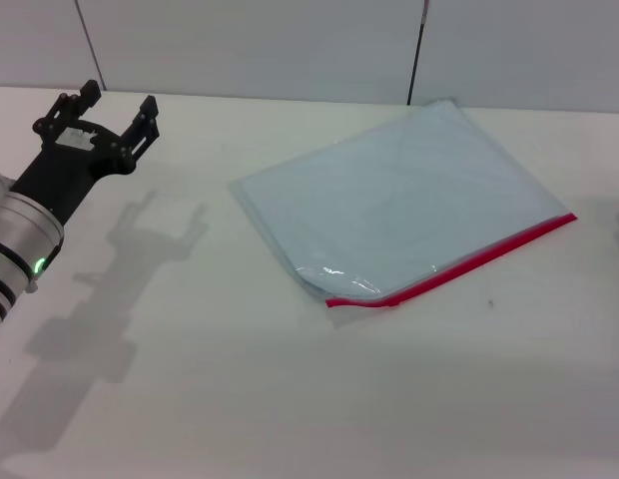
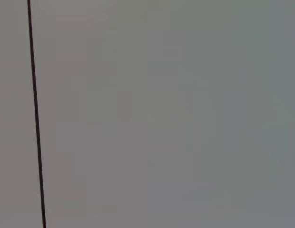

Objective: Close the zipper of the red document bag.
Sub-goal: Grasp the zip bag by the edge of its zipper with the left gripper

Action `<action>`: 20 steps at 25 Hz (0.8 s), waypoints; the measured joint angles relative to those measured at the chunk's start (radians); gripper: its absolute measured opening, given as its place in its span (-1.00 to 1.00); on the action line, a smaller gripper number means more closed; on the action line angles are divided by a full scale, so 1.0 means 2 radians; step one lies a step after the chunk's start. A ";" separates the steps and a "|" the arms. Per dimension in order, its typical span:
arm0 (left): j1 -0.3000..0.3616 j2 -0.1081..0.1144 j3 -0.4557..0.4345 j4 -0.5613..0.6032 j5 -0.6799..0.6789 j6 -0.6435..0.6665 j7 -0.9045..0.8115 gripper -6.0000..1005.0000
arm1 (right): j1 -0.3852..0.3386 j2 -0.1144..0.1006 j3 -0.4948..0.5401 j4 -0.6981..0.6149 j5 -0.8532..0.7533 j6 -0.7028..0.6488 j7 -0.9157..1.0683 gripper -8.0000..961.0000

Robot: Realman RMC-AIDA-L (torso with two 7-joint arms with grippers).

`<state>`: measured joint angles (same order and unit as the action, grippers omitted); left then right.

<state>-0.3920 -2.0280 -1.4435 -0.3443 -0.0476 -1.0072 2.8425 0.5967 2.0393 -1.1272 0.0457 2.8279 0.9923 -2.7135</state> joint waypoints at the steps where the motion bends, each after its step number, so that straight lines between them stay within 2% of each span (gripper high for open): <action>1: -0.001 0.000 0.000 0.000 0.000 0.001 0.000 0.51 | 0.000 0.000 0.000 0.000 0.000 0.000 -0.001 0.36; 20: -0.013 0.000 0.008 -0.001 0.008 0.015 -0.004 0.50 | 0.005 -0.001 0.001 0.000 -0.001 -0.007 -0.002 0.37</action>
<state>-0.4181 -2.0276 -1.4281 -0.3466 -0.0310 -0.9780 2.8352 0.6074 2.0382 -1.1258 0.0461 2.8254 0.9781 -2.7183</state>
